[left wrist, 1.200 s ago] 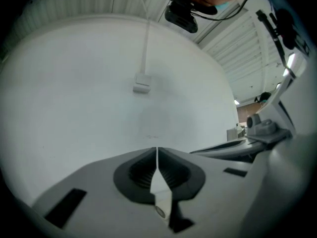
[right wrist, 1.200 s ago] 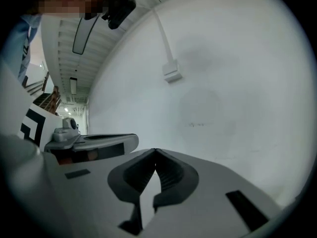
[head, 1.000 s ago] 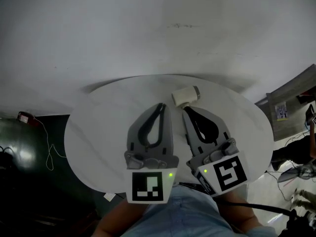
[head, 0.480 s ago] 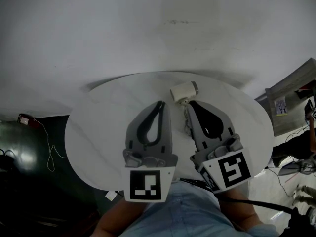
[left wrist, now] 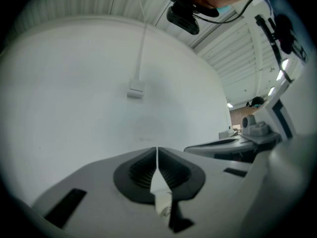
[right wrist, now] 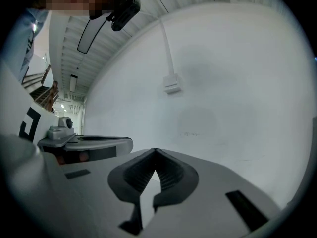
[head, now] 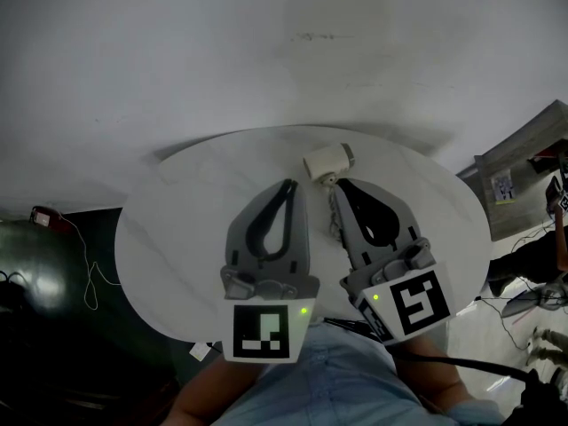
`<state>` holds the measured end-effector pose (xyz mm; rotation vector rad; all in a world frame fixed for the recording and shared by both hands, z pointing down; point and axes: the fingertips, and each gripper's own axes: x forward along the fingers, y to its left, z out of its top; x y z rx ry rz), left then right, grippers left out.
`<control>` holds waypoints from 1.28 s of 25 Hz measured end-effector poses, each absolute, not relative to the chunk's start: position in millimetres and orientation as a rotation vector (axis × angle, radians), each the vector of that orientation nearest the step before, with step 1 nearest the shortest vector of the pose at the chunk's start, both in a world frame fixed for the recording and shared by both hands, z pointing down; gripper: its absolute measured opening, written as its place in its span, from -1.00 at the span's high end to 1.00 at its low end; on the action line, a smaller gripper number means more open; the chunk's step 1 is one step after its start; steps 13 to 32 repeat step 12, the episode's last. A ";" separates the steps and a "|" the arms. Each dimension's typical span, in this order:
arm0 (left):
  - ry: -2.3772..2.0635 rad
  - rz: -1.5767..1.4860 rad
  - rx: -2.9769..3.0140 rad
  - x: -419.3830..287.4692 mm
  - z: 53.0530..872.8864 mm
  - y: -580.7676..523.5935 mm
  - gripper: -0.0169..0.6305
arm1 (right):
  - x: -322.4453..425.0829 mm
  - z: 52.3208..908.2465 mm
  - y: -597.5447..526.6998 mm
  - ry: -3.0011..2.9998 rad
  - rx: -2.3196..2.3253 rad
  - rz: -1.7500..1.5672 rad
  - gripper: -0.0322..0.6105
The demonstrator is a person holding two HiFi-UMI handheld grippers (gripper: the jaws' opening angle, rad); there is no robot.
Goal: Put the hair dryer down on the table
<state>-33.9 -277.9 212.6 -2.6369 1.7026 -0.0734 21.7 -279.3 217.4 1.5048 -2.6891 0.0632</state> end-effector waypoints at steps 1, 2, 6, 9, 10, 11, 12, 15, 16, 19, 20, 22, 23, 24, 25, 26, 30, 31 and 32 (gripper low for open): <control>1.702 -0.074 -2.637 -33.4 212.8 -277.9 0.91 | 22.1 218.1 -279.4 -2.688 1.505 0.067 0.87; 1.702 -0.073 -2.637 -33.0 213.1 -277.9 0.91 | 22.6 219.0 -279.5 -2.686 1.505 0.072 0.87; 1.707 -0.077 -2.642 -34.0 215.9 -278.1 0.91 | 22.5 221.9 -280.2 -2.683 1.502 0.079 0.87; 1.709 -0.088 -2.643 -34.9 217.2 -280.0 0.91 | 21.8 221.2 -282.6 -2.687 1.504 0.075 0.87; 1.712 -0.086 -2.643 -35.1 217.2 -281.0 0.91 | 21.9 221.0 -283.7 -2.688 1.507 0.075 0.87; 1.715 -0.083 -2.643 -35.3 217.2 -282.1 0.91 | 22.1 220.5 -284.9 -2.691 1.510 0.072 0.87; 1.718 -0.079 -2.643 -35.4 217.1 -283.2 0.91 | 22.2 219.8 -286.3 -2.695 1.515 0.068 0.87; 1.718 -0.079 -2.643 -35.4 217.1 -283.2 0.91 | 22.2 219.8 -286.3 -2.695 1.515 0.068 0.87; 1.718 -0.079 -2.643 -35.4 217.1 -283.2 0.91 | 22.2 219.8 -286.3 -2.695 1.515 0.068 0.87; 1.718 -0.079 -2.643 -35.4 217.1 -283.2 0.91 | 22.2 219.8 -286.3 -2.695 1.515 0.068 0.87; 1.718 -0.079 -2.643 -35.4 217.1 -283.2 0.91 | 22.2 219.8 -286.3 -2.695 1.515 0.068 0.87; 1.718 -0.079 -2.643 -35.4 217.1 -283.2 0.91 | 22.2 219.8 -286.3 -2.695 1.515 0.068 0.87; 1.718 -0.079 -2.643 -35.4 217.1 -283.2 0.91 | 22.2 219.8 -286.3 -2.695 1.515 0.068 0.87; 1.718 -0.079 -2.643 -35.4 217.1 -283.2 0.91 | 22.2 219.8 -286.3 -2.695 1.515 0.068 0.87; 1.718 -0.079 -2.643 -35.4 217.1 -283.2 0.91 | 22.2 219.8 -286.3 -2.695 1.515 0.068 0.87; 1.718 -0.079 -2.643 -35.4 217.1 -283.2 0.91 | 22.2 219.8 -286.3 -2.695 1.515 0.068 0.87; 1.718 -0.079 -2.643 -35.4 217.1 -283.2 0.91 | 22.2 219.8 -286.3 -2.695 1.515 0.068 0.87; 1.718 -0.079 -2.643 -35.4 217.1 -283.2 0.91 | 22.2 219.8 -286.3 -2.695 1.515 0.068 0.87; 1.718 -0.079 -2.643 -35.4 217.1 -283.2 0.91 | 22.2 219.8 -286.3 -2.695 1.515 0.068 0.87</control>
